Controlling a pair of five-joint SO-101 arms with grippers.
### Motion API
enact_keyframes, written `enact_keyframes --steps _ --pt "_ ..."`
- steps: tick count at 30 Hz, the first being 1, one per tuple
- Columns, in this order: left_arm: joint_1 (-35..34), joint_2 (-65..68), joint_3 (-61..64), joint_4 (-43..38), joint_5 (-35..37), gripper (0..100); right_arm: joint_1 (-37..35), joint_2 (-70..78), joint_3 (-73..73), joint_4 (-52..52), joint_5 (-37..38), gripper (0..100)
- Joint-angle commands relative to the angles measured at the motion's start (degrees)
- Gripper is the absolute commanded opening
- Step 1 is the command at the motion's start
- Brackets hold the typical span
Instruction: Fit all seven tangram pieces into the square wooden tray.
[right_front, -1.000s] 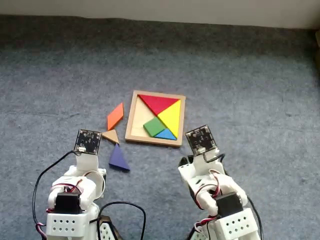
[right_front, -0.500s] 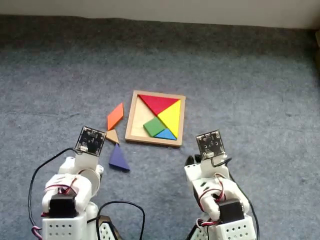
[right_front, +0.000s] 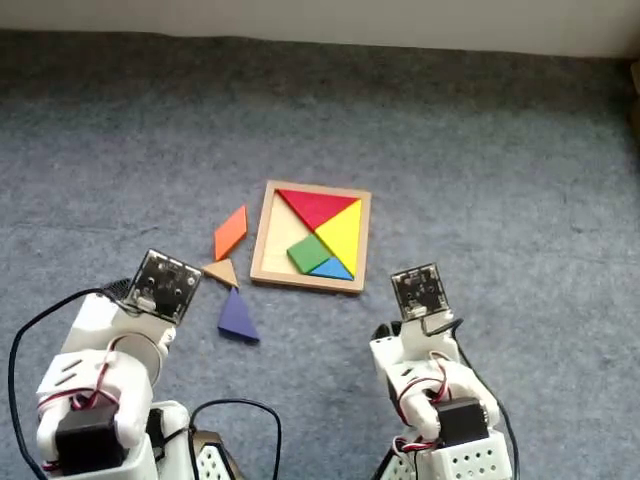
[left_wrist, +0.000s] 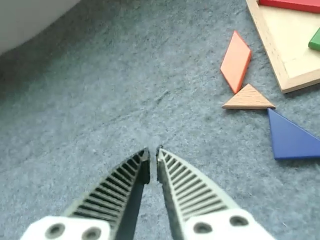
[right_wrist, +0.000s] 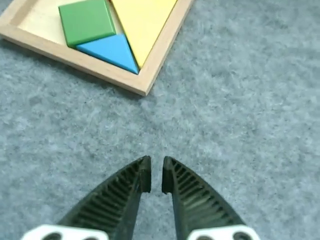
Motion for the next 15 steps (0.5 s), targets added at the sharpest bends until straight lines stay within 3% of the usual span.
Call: enact_keyframes --steps 1,7,15 --pt "-0.7 13.9 -7.7 -0.1 1.1 9 2.1 -0.7 6.8 0.5 -0.5 5.6" --pt "-0.6 32.9 -14.2 -4.0 11.8 23 3.7 -0.7 6.8 0.5 -0.5 5.6" --pt "8.0 58.1 -14.9 -18.7 29.0 24 3.7 -0.7 6.8 0.5 -0.5 5.6"
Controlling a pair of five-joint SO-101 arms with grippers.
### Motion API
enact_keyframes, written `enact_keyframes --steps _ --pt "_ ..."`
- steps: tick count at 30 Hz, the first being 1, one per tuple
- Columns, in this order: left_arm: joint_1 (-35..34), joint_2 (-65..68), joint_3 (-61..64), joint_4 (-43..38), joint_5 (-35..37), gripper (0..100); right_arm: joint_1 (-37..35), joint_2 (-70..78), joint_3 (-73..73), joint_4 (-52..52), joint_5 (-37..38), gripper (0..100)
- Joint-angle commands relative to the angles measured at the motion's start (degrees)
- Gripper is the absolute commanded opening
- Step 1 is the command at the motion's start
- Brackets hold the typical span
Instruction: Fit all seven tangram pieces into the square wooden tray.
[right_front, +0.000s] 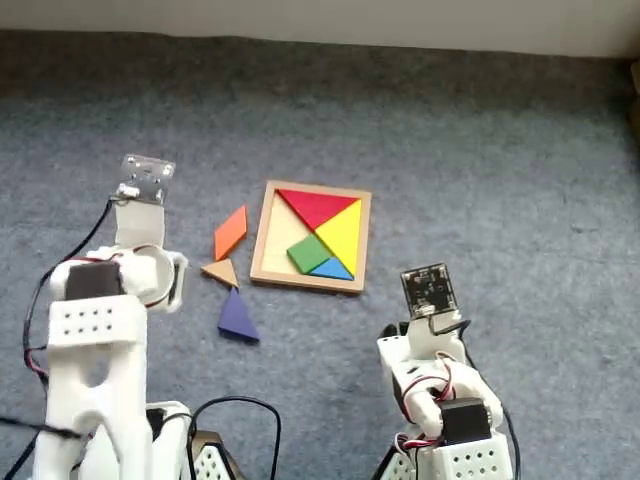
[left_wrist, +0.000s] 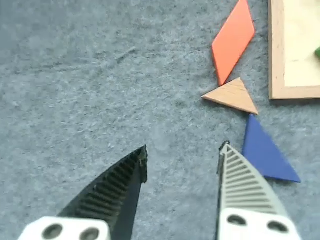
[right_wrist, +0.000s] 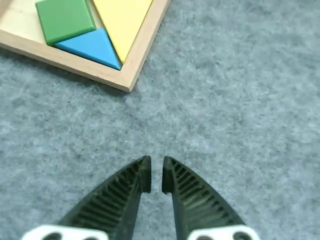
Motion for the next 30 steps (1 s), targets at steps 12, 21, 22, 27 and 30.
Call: enact_keyframes --steps 12,21,22,27,30 --pt "10.0 38.7 -17.1 -8.4 29.3 24 0.7 -0.7 6.8 0.3 -0.5 5.5" --pt "8.2 49.9 -25.5 -8.3 29.5 24 0.7 -0.7 6.8 0.3 -0.5 5.5" --pt "8.1 50.3 -25.9 -8.3 29.5 24 0.7 -0.7 6.8 0.3 -0.5 5.5" --pt "8.4 50.9 -26.3 -8.6 29.5 21 0.7 -0.7 6.8 0.3 -0.5 5.5" --pt "8.5 50.9 -26.3 -8.6 29.1 18 0.7 -0.7 6.8 0.3 -0.5 5.5"
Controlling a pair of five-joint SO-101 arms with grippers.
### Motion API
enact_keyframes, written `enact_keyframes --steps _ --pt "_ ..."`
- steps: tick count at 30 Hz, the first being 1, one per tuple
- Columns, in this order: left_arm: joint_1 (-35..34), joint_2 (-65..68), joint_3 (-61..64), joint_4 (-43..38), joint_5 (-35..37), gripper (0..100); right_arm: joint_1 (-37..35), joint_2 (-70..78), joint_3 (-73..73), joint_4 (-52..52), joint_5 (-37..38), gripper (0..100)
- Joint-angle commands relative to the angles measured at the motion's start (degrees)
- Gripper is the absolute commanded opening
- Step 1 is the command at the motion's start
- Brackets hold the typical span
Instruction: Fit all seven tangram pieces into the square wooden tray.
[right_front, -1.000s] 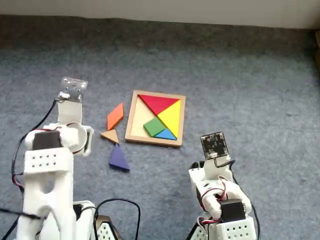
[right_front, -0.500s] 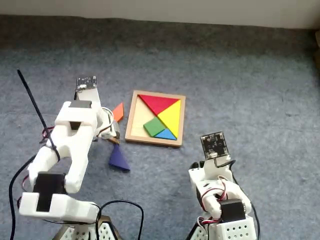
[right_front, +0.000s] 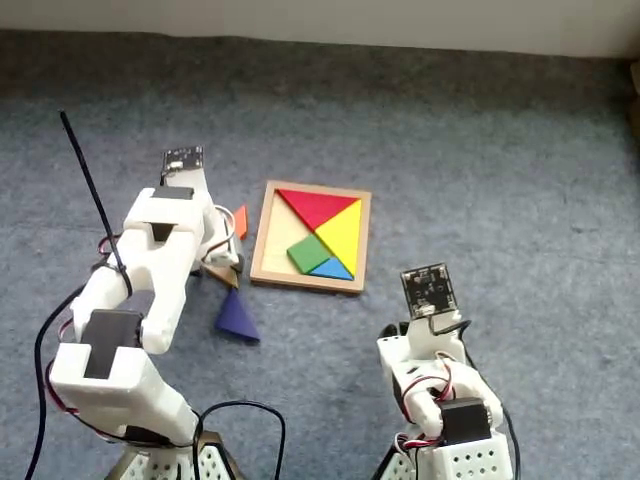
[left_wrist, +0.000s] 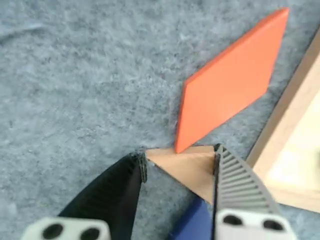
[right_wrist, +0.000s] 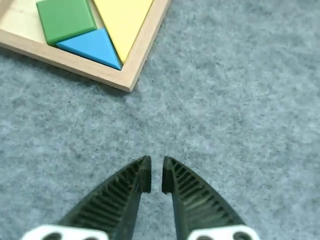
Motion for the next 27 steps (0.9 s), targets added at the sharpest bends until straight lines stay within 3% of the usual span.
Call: enact_keyframes --steps 1,11,23,27 --pt "-0.6 -0.1 -2.6 -1.1 0.1 17 0.7 -0.7 6.8 0.3 -0.5 5.5" --pt "-0.5 -0.3 -2.3 -1.1 -0.1 8 0.7 -0.7 6.8 0.6 -0.5 5.5" --pt "-0.5 -3.2 -2.1 -0.7 -0.3 8 0.7 -0.7 6.8 0.7 -0.5 5.5" --pt "-0.5 -9.9 -0.1 0.1 -4.7 8 0.7 -0.7 6.8 0.7 -0.5 5.5"
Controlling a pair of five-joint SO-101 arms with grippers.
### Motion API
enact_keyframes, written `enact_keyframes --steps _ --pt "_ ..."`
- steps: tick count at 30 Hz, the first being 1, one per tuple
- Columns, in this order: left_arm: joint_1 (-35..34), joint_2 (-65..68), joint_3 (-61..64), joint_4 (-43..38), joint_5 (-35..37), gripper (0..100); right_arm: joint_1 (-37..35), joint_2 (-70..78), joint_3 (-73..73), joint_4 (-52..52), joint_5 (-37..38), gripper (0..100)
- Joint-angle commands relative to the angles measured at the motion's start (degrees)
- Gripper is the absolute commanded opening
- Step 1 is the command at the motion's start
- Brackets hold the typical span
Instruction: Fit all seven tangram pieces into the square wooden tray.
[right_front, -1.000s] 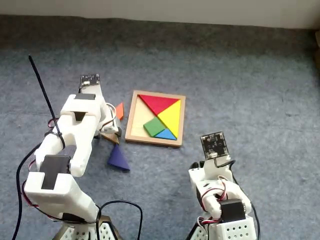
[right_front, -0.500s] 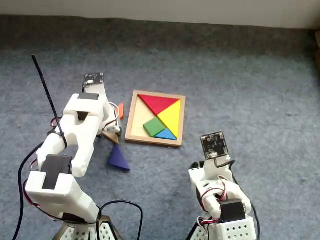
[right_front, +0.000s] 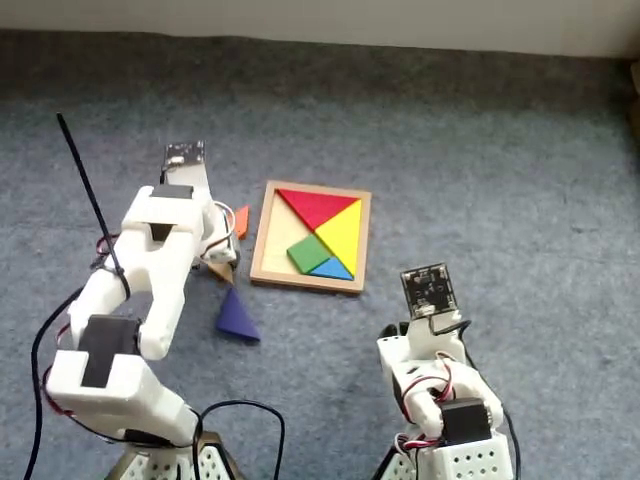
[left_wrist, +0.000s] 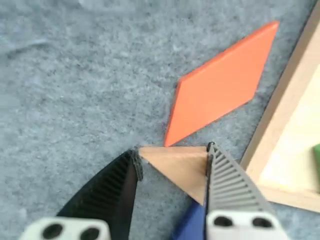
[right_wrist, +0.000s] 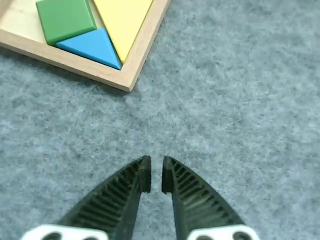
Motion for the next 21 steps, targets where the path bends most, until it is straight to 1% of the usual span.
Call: enact_keyframes --steps 1,5,8,15,19,21 --pt "-0.3 -7.9 0.7 0.4 -3.5 8 0.7 -0.7 6.8 0.7 -0.5 5.5" --pt "-0.3 -11.0 1.6 0.3 -6.6 8 0.7 -0.7 6.8 0.7 -0.5 5.5" --pt "1.1 -11.5 1.2 0.2 -9.1 8 0.7 -0.7 6.8 0.7 -0.5 5.5" --pt "6.5 -11.0 1.2 -6.3 -17.0 8 0.7 -0.7 6.8 0.7 -0.5 5.5" --pt "7.5 -10.9 -0.2 -10.8 -21.3 8 0.7 -0.7 6.8 0.7 -0.5 5.5" --pt "7.7 -10.9 -2.2 -10.9 -22.4 8 0.7 -0.7 6.8 0.7 -0.5 5.5"
